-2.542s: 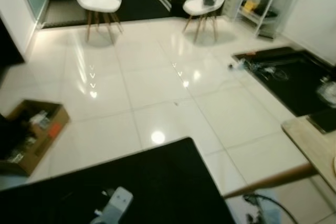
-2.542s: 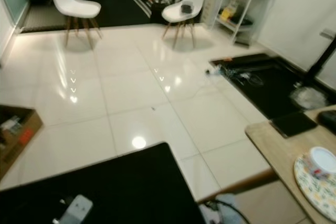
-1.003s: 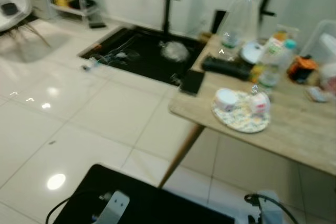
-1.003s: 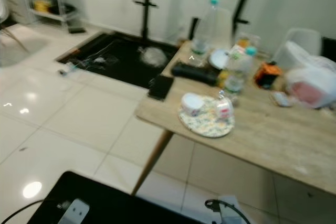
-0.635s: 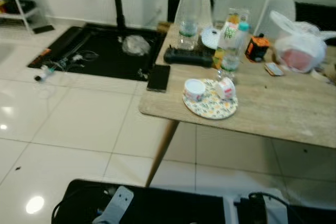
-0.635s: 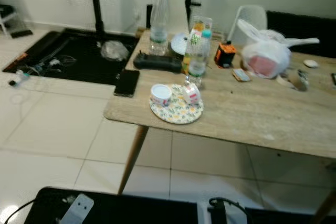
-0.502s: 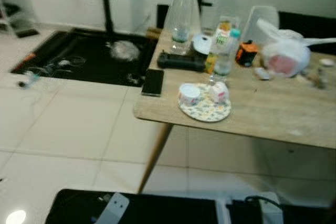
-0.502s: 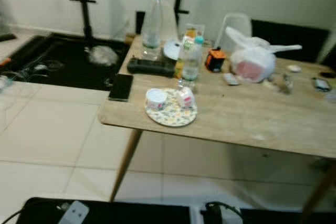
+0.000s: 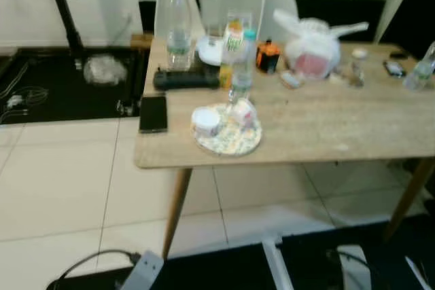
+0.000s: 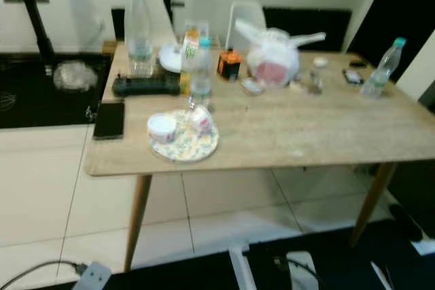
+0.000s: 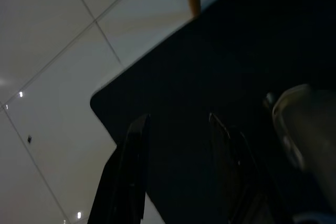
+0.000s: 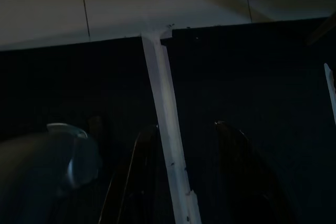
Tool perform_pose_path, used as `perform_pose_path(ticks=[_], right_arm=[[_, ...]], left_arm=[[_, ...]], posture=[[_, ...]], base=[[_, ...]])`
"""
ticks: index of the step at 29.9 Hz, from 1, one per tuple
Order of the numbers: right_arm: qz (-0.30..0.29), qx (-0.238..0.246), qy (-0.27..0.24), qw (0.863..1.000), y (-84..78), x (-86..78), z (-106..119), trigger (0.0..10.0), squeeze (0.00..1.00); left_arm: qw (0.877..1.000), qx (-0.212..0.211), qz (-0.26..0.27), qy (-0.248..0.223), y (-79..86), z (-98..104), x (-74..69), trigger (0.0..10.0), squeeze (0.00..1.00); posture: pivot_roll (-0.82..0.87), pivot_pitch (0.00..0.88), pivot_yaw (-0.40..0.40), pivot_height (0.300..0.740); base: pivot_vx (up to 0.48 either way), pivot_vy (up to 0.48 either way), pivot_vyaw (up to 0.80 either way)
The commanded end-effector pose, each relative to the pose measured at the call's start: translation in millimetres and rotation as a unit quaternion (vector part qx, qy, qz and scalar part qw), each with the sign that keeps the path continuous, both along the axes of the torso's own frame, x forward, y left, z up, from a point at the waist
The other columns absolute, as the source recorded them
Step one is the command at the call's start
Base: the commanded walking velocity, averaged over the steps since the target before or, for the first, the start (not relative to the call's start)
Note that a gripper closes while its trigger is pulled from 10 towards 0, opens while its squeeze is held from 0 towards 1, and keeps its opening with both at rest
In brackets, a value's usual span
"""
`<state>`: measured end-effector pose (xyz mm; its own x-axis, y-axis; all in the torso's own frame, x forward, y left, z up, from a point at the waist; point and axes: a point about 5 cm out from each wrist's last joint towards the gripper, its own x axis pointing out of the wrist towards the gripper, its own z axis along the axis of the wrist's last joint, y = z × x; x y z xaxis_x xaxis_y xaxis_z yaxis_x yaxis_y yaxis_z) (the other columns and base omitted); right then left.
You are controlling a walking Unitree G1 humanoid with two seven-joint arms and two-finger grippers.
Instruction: Restocking fridge
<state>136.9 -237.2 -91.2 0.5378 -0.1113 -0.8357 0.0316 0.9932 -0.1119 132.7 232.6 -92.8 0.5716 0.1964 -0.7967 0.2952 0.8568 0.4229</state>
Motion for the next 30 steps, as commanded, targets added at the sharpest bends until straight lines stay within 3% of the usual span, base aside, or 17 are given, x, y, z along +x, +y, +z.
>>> perform_pose_path(ticks=[1,7,8,9,11,13,14,15,16,17,20,21,22,23,24,27,30], right_arm=[[-0.014,-0.008,-0.03,0.999,-8.8,11.9,8,10.0,0.0],[-0.041,-0.02,-0.131,0.99,-26.3,54.8,36,10.0,0.0],[-0.065,-0.028,-0.171,0.983,-35.8,71.2,50,10.0,0.0],[-0.065,-0.028,-0.171,0.983,-35.8,71.2,50,10.0,0.0],[-0.105,-0.032,-0.189,0.976,-45.3,77.2,57,10.0,0.0],[-0.105,-0.032,-0.189,0.976,-45.3,77.2,57,10.0,0.0],[-0.174,-0.025,-0.187,0.966,-56.2,71.7,57,10.0,0.0],[-0.302,-0.026,-0.167,0.938,-78.4,43.6,50,10.0,0.0],[-0.302,-0.026,-0.167,0.938,-78.4,43.6,50,10.0,0.0],[-0.367,-0.039,-0.147,0.918,-91.9,20.6,45,10.0,0.0],[-0.419,-0.062,-0.126,0.897,-104.3,-1.7,42,10.0,0.0],[-0.477,-0.085,-0.121,0.867,-120.7,-21.0,46,10.0,0.0],[-0.477,-0.085,-0.121,0.867,-120.7,-21.0,46,10.0,0.0],[-0.505,-0.123,-0.133,0.844,-139.9,-30.7,57,10.0,0.0],[-0.5,-0.165,-0.175,0.832,-162.9,-23.0,80,10.0,0.0],[-0.49,-0.191,-0.205,0.826,-176.6,-15.5,96,10.0,0.0],[-0.362,-0.227,-0.398,0.812,-195.0,75.0,193,10.0,0.0]], left_arm=[[1.0,0.004,0.024,-0.003,6.2,0,-3.3,10.0,0.04],[0.988,0.025,0.146,-0.045,46.1,13,-5.5,10.0,0.03],[0.974,0.041,0.207,-0.083,72.9,26,-1.9,10.0,0.03],[0.974,0.041,0.207,-0.083,72.9,26,-1.9,10.0,0.03],[0.96,0.061,0.248,-0.112,98.9,40,1.2,10.0,0.04],[0.96,0.061,0.248,-0.112,98.9,40,1.2,10.0,0.04],[0.951,0.075,0.269,-0.135,117.4,53,4.7,10.0,0.04],[0.93,0.101,0.297,-0.192,154.5,84,13.7,10.0,0.03],[0.93,0.101,0.297,-0.192,154.5,84,13.7,10.0,0.03],[0.92,0.112,0.301,-0.226,170.3,103,21.2,10.0,0.03],[0.913,0.122,0.294,-0.256,181.0,120,31.0,10.0,0.03],[0.909,0.126,0.263,-0.296,186.8,143,50.4,10.0,0.02],[0.909,0.126,0.263,-0.296,186.8,143,50.4,10.0,0.02],[0.902,0.121,0.235,-0.342,188.9,166,71.3,10.0,0.02],[0.886,0.111,0.207,-0.399,186.0,195,97.0,10.0,0.03],[0.874,0.103,0.19,-0.436,182.9,215,111.9,10.0,0.03],[0.799,0.043,0.118,-0.588,141.1,306,170.1,10.0,0.03]], posture=[[0.03,0.0,-0.063,0.74],[0.03,0.0,-0.068,0.74],[0.05,0.0,-0.063,0.74],[0.05,0.0,-0.063,0.74],[0.04,0.005,-0.052,0.74],[0.04,0.005,-0.052,0.74],[0.04,0.011,-0.047,0.74],[0.04,0.02,-0.037,0.74],[0.04,0.02,-0.037,0.74],[0.05,0.026,-0.035,0.74],[0.06,0.027,-0.035,0.74],[0.06,0.032,-0.029,0.74],[0.06,0.032,-0.029,0.74],[0.05,0.027,-0.02,0.74],[0.05,0.026,-0.02,0.74],[0.05,0.025,-0.021,0.74],[0.05,0.02,-0.031,0.74]], base=[[0.0,0.0,0.0],[0.0,0.0,0.0],[0.0,0.0,0.0],[0.0,0.0,0.0],[0.0,0.0,0.0],[0.0,0.0,0.0],[0.0,0.0,0.0],[0.0,0.0,0.0],[0.0,0.0,0.0],[0.0,0.0,0.0],[0.0,0.0,0.0],[0.0,0.0,0.0],[0.0,0.0,0.0],[0.0,0.0,0.0],[0.0,0.0,0.0],[0.0,0.0,0.0],[0.0,0.0,0.0]])
